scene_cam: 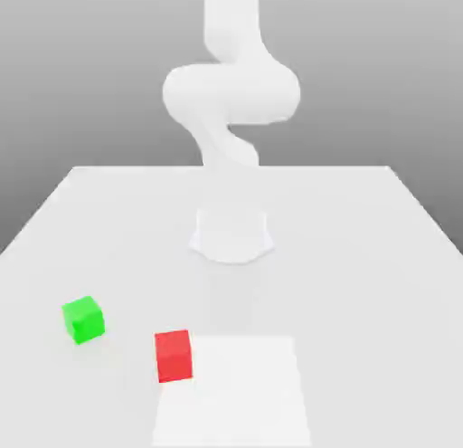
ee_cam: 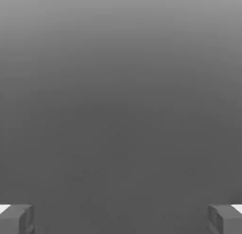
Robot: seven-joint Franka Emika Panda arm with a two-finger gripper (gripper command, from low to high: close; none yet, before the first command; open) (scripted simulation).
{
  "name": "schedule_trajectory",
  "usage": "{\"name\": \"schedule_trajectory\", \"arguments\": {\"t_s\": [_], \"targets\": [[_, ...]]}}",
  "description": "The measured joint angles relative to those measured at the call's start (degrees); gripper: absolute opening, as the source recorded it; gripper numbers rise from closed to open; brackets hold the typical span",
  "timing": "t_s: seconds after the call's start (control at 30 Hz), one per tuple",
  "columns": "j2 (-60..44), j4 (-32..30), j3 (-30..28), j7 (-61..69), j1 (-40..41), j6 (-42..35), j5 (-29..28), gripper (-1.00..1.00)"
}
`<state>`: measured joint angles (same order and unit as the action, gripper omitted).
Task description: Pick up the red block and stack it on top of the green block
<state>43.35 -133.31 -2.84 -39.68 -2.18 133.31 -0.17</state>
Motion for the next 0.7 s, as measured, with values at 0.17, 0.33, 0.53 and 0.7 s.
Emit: {"name": "schedule_trajectory", "arguments": {"t_s": [0.17,0.33,0.53,0.7], "targets": [[-5.08,-3.13,-5.84,12.66,-4.45,3.13,-0.3,0.0],[-10.03,-6.16,-11.2,25.18,-8.37,6.16,-0.24,0.0],[-16.01,-9.81,-17.43,40.3,-12.87,9.84,0.03,0.0],[-21.05,-12.83,-22.29,53.07,-16.32,12.82,0.44,0.0]]}}
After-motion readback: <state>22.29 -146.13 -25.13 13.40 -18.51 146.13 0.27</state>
